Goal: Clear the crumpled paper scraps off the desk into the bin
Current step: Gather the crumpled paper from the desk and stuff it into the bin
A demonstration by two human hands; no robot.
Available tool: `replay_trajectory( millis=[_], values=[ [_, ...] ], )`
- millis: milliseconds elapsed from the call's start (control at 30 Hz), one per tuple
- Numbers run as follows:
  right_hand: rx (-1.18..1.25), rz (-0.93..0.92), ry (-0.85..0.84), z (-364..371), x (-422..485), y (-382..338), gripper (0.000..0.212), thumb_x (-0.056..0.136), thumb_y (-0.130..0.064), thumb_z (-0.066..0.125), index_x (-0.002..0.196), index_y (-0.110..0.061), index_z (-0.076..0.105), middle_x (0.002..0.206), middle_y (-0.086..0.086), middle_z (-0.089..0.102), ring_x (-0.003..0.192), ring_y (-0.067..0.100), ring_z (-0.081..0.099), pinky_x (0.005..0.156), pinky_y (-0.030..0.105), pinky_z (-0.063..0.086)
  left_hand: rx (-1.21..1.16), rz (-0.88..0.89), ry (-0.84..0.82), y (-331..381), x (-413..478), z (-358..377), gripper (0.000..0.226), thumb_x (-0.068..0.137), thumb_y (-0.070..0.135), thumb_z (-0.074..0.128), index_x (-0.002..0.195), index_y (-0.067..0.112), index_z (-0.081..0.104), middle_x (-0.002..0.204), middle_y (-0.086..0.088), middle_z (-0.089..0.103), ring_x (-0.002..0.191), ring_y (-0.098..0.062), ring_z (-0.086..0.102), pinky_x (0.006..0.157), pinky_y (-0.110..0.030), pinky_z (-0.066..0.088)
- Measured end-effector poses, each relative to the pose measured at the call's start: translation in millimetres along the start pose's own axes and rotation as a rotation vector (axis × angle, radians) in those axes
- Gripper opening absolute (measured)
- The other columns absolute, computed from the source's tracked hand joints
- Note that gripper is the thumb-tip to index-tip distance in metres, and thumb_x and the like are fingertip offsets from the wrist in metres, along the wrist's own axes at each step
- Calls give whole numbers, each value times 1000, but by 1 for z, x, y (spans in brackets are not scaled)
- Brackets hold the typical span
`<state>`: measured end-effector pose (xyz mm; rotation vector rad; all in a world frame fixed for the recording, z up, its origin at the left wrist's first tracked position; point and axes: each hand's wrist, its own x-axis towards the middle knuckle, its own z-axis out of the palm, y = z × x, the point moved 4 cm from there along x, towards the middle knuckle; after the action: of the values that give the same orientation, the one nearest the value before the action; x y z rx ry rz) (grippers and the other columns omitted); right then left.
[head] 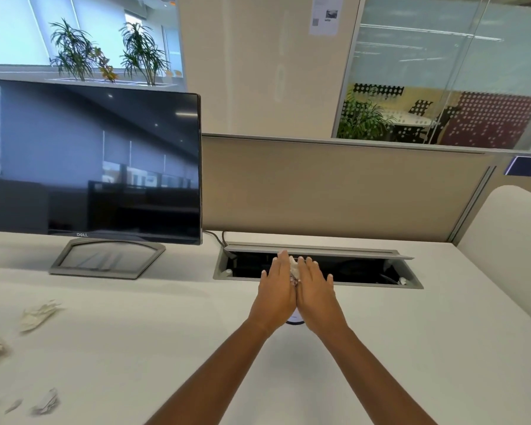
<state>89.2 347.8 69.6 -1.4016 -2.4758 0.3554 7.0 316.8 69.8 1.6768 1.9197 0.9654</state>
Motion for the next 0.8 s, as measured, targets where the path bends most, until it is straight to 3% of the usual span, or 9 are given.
replay_trajectory(
  millis=[100, 233, 400, 533, 633, 800],
  values=[
    [-149, -61, -34, 7, -9, 6, 53, 100, -28, 22, 148, -15, 2, 159, 2, 3, 147, 17, -2, 117, 52, -5, 232, 61, -105, -11, -3, 5, 53, 102, 21, 24, 148, 10, -1, 160, -4, 1, 148, -20, -1, 120, -39, -2],
    [-308, -125, -129, 5, -11, 9, 53, 100, -32, 18, 149, -18, 3, 159, 1, 6, 147, 16, -1, 113, 57, -13, 417, 83, -161, -20, -2, 7, 50, 103, 26, 16, 148, 14, -2, 160, -2, -4, 148, -18, -7, 120, -35, -4],
    [-328, -145, -253, -5, -1, 2, 56, 93, -34, 37, 144, -17, 25, 153, 2, 31, 144, 20, 21, 109, 64, -14, 533, 134, -207, -21, 1, 2, 48, 103, 30, 16, 149, 17, 9, 160, 0, 7, 148, -16, -3, 120, -30, 0],
    [-328, -120, -328, -8, 8, -2, 41, 88, -35, 46, 121, -14, 53, 122, 3, 63, 123, 22, 49, 109, 66, -11, 594, 189, -252, -17, 3, -4, 46, 103, 29, 17, 146, 16, 23, 157, -1, 20, 148, -18, 2, 121, -33, 7],
    [-393, -100, -395, -7, 16, -2, 43, 88, -41, 46, 121, -13, 54, 118, 5, 65, 121, 24, 51, 109, 67, -7, 589, 200, -256, -13, 4, -8, 45, 102, 28, 20, 142, 14, 33, 155, -2, 28, 148, -18, 5, 120, -37, 10],
    [-471, -78, -493, -2, 27, -5, 43, 86, -39, 49, 122, -15, 52, 117, 3, 64, 122, 25, 50, 110, 68, -4, 671, 209, -259, -13, 4, -5, 45, 100, 32, 29, 140, 15, 34, 155, -2, 27, 148, -19, 2, 120, -44, 2]
  ],
)
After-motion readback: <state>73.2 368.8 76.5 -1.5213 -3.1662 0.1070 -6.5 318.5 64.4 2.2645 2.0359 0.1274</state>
